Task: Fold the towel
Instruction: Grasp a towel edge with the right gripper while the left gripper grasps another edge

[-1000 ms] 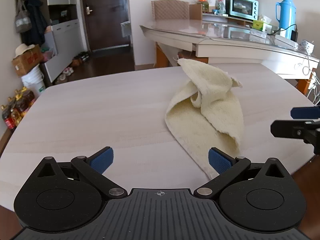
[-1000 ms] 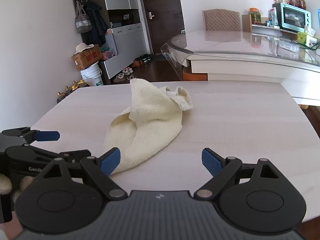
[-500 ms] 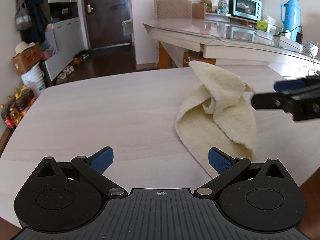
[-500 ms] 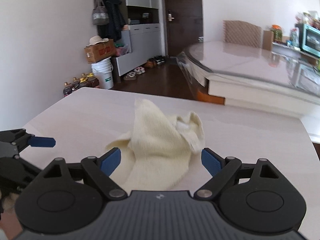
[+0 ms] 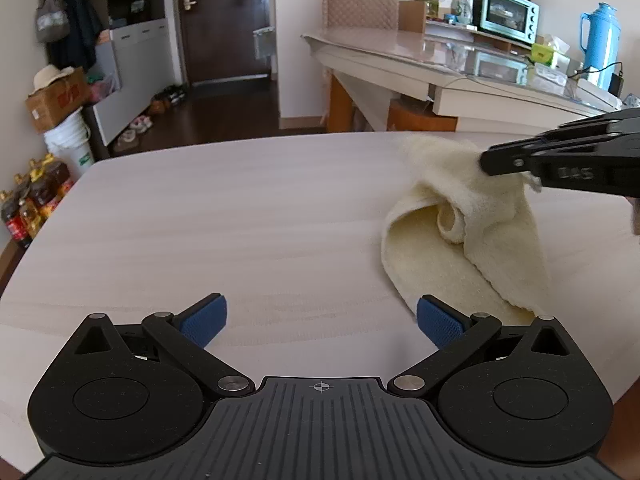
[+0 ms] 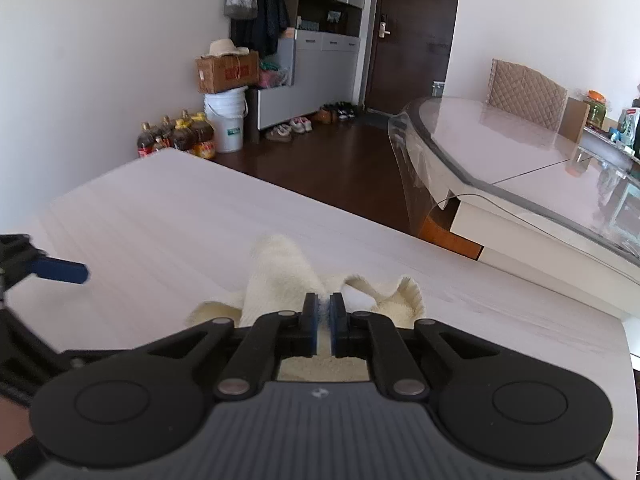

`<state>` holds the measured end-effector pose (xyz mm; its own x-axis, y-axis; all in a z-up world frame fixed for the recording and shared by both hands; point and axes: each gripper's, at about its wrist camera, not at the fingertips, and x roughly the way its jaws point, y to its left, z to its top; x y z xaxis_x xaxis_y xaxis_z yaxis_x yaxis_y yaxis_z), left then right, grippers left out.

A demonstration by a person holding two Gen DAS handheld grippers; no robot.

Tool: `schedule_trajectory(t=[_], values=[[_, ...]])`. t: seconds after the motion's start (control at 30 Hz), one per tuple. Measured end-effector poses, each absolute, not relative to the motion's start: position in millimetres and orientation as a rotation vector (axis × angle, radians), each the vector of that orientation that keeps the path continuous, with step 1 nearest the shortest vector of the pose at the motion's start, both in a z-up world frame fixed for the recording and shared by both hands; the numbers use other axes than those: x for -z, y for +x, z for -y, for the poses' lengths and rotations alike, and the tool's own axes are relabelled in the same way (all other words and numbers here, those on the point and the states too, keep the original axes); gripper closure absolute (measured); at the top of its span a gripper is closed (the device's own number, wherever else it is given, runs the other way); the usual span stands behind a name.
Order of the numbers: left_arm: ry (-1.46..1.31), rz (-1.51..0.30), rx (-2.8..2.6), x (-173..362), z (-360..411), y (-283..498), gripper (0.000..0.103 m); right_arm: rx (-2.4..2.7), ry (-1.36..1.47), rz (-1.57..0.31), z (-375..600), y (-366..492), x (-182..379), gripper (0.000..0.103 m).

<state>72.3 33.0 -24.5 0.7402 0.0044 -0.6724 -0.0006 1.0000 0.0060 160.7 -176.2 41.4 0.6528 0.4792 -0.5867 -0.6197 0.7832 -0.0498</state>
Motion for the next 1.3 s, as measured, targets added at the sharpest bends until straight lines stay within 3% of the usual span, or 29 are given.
schedule_trajectory(t=[0.43, 0.5, 0.57, 0.77, 0.9, 1.0, 1.07, 1.13, 1.2, 1.23, 1.3], values=[[0.208, -0.678, 0.229, 14.8, 0.9, 99.8, 0.0, -0.45, -0.102, -0.669, 285.5, 110.4, -22.9, 0.096], [0.253, -0.663, 0.238, 14.6, 6.4, 105.0, 0.0, -0.465, -0.069, -0.672, 288.2, 112.5, -20.7, 0.086], [0.283, -0.646, 0.247, 14.7, 8.9, 112.7, 0.0, -0.49, -0.043, -0.663, 286.5, 116.3, -21.6, 0.062], [0.307, -0.676, 0.286, 18.9, 11.8, 125.8, 0.0, -0.585, -0.057, -0.609, 255.5, 134.7, -33.8, 0.05], [0.334, -0.681, 0.297, 22.8, 12.6, 130.5, 0.001, -0.616, -0.066, -0.606, 239.2, 152.7, -31.7, 0.05], [0.341, -0.68, 0.312, 23.8, 12.5, 134.8, 0.01, -0.622, -0.054, -0.613, 240.3, 155.6, -28.8, 0.051], [0.338, -0.686, 0.325, 23.6, 12.8, 139.2, 0.039, -0.625, -0.046, -0.618, 242.0, 156.6, -26.8, 0.059], [0.349, -0.692, 0.331, 23.9, 14.0, 141.4, 0.039, -0.628, -0.038, -0.623, 243.7, 157.5, -24.9, 0.064], [0.381, -0.686, 0.355, 25.3, 20.0, 142.0, 0.039, -0.631, -0.029, -0.627, 245.4, 158.5, -23.0, 0.077], [0.389, -0.683, 0.368, 25.4, 22.5, 142.1, 0.041, -0.632, -0.025, -0.63, 246.3, 158.9, -22.0, 0.092], [0.398, -0.678, 0.388, 25.4, 25.9, 142.2, 0.054, -0.635, -0.017, -0.635, 248.0, 159.9, -20.1, 0.096]])
